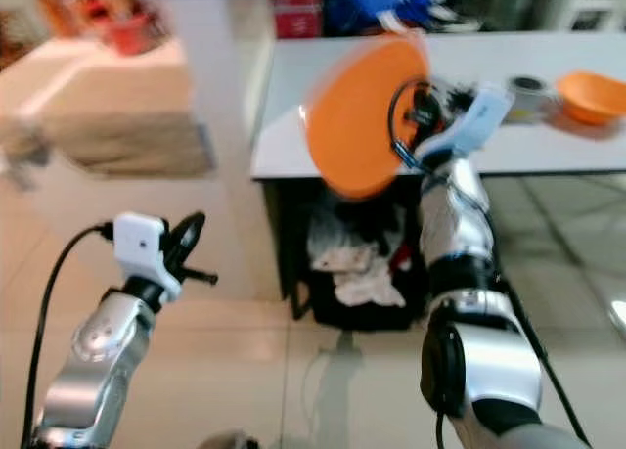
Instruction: Setting the table
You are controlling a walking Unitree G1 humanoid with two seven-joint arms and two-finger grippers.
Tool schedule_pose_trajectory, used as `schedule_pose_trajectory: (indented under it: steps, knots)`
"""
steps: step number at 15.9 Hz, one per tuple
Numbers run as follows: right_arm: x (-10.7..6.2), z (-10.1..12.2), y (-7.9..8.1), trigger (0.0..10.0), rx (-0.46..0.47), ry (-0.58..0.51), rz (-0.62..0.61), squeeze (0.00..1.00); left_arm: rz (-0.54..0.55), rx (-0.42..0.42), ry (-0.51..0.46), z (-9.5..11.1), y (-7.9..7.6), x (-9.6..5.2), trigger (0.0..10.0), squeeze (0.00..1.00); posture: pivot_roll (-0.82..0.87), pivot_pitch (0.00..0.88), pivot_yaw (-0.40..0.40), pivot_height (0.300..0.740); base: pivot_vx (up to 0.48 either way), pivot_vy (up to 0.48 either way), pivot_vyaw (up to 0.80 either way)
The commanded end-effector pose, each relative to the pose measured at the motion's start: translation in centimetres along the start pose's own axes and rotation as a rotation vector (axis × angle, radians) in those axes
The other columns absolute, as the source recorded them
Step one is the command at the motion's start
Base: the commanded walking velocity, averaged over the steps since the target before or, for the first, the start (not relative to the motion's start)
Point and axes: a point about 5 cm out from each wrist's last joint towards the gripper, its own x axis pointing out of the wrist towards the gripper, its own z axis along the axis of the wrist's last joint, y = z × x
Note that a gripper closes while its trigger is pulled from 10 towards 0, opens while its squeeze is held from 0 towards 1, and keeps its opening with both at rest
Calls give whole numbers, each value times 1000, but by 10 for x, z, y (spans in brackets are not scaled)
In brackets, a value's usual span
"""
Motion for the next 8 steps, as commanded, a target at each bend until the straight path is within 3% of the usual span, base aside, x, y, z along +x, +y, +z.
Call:
schedule_pose_trajectory:
  steps: [1, 4, 8]
  knots:
    - [7, 13, 0, 0, 46, -52, -18, 0, -3, 9, -9, 5, 0, 0, 10000, 0, -10, 0, 87, 740, 0, 0, 0]
    - [7, 6, -5, 0, 74, -37, -52, 0, -6, 27, -14, 9, -3, 2, 10000, 0, -13, 0, 83, 740, 0, 0, 0]
    - [5, 0, -8, 0, 58, -28, -75, 0, -44, 56, -31, 15, -11, 6, 10000, 0, -26, 0, 86, 740, 451, 0, 0]
